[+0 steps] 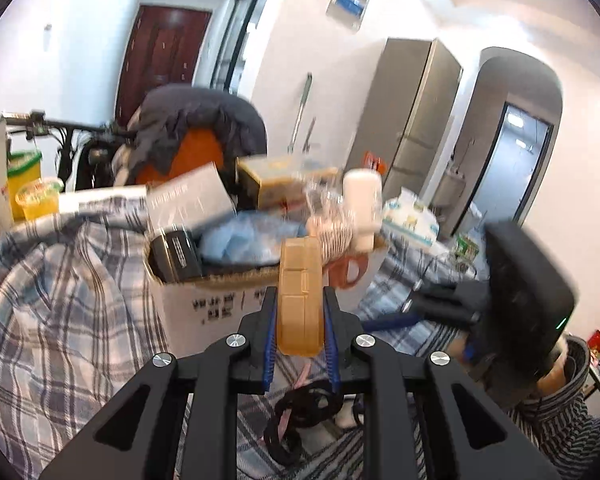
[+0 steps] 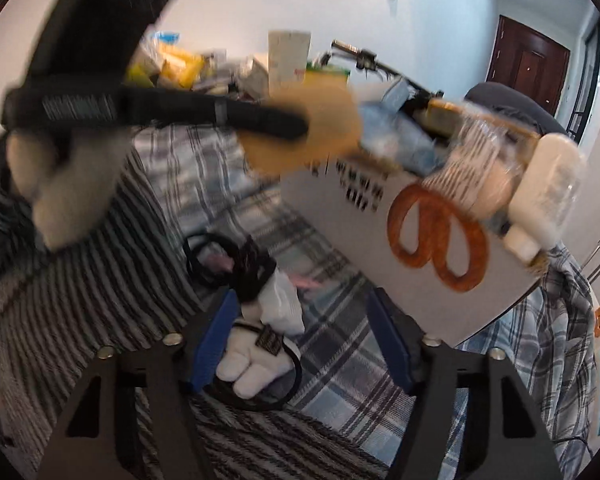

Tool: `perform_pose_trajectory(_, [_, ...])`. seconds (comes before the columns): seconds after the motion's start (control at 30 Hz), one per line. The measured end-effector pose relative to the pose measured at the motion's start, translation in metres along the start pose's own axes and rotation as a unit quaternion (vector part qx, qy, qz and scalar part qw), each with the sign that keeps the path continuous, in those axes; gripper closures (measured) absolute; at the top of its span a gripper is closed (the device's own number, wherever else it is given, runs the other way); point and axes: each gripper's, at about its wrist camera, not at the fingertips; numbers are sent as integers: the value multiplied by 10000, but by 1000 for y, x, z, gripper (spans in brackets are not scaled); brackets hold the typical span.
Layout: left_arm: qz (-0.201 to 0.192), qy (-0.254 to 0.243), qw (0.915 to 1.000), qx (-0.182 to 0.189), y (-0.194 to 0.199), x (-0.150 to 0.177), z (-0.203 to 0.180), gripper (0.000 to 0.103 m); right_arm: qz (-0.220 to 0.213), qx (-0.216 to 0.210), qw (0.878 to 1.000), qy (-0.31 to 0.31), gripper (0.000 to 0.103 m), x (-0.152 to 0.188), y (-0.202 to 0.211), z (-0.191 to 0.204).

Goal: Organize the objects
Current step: 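Lift the amber soap bar with the left gripper while the right grasps the white cable item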

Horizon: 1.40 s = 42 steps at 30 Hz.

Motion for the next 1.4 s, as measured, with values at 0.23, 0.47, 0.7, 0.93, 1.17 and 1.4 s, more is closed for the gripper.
perform_pose_trajectory(0.23, [-670, 243, 9974, 76, 19, -7, 8, 82, 201, -108, 9997, -10, 69, 3, -16, -3])
perform_pose_trajectory(0.47, [-565, 235, 9981, -11, 15, -7, 8, 82, 164, -305, 9993, 166, 83, 0, -18, 5])
perform_pose_trajectory(0.7, [-638, 358, 9973, -80, 16, -6, 12, 82, -242, -643, 9972, -307, 91, -2, -4, -12])
perform_pose_trajectory(0.93, [-785, 513, 9955, -129, 22, -8, 18, 82, -798, -813, 9882, -1023, 91, -2, 18, -39])
perform_pose_trajectory(1.17, [-995, 627, 9929, -198, 31, -8, 23, 82, -1302, -1040, 9783, -1235, 91, -3, 38, -47])
perform_pose_trajectory(1.4, [-1549, 1161, 9809, -207, 56, -12, 45, 82, -1900, -1024, 9636, -1576, 91, -1, 60, -63])
Point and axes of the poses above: each gripper's, at about its wrist camera, not at the fingertips, and y roughly against the way its jaws point, z to its left, x to its underside, and after that the axes turned 6 degrees about -x, right-handed
